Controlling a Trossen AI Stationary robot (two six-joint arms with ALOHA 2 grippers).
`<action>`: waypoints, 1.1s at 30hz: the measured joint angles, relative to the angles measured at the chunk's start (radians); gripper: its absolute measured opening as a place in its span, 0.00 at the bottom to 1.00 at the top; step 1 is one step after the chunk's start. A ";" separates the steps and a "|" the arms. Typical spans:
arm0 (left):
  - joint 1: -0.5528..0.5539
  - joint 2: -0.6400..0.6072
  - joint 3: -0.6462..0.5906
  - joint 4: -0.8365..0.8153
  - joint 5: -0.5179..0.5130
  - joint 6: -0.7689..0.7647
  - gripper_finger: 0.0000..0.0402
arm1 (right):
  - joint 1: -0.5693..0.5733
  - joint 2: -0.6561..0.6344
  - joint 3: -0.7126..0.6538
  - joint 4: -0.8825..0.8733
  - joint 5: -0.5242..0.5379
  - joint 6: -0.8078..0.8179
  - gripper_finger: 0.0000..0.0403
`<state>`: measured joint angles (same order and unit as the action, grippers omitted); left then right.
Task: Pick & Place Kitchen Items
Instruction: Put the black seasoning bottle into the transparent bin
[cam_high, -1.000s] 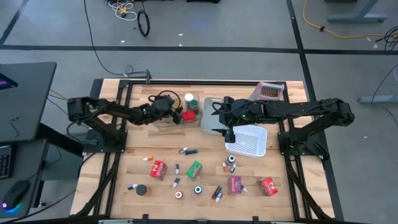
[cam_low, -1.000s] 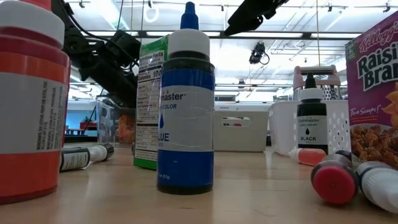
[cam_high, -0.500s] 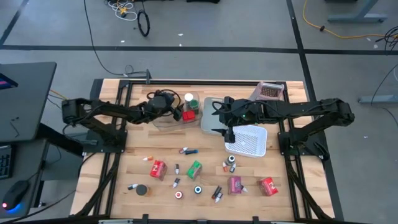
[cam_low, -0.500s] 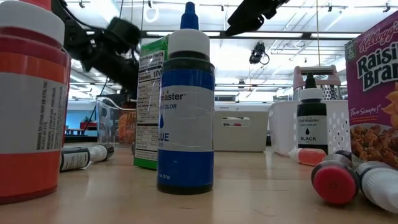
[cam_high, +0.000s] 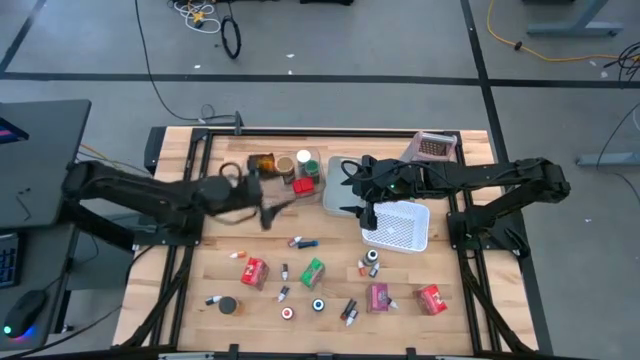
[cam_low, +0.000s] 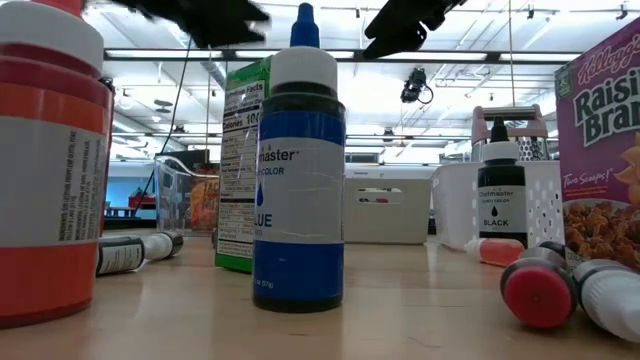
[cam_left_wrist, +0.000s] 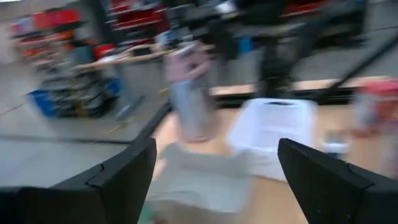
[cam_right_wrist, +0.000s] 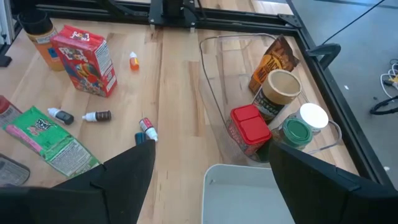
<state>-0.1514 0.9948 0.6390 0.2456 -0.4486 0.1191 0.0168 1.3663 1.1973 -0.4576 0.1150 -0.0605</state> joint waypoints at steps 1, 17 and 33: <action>-0.051 -0.008 0.004 -0.007 0.001 -0.006 0.85 | 0.000 0.000 0.000 0.000 0.000 0.000 0.80; -0.638 0.020 0.001 -0.261 -0.307 -0.418 0.85 | 0.000 0.000 0.000 0.001 0.000 0.068 0.80; -0.787 0.096 0.072 -0.584 -0.021 -1.108 0.85 | 0.000 0.000 0.000 0.013 0.000 0.106 0.80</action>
<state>-0.9381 1.0909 0.7113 -0.3385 -0.4698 -0.9892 0.0170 1.3661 1.1975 -0.4446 0.1154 0.0451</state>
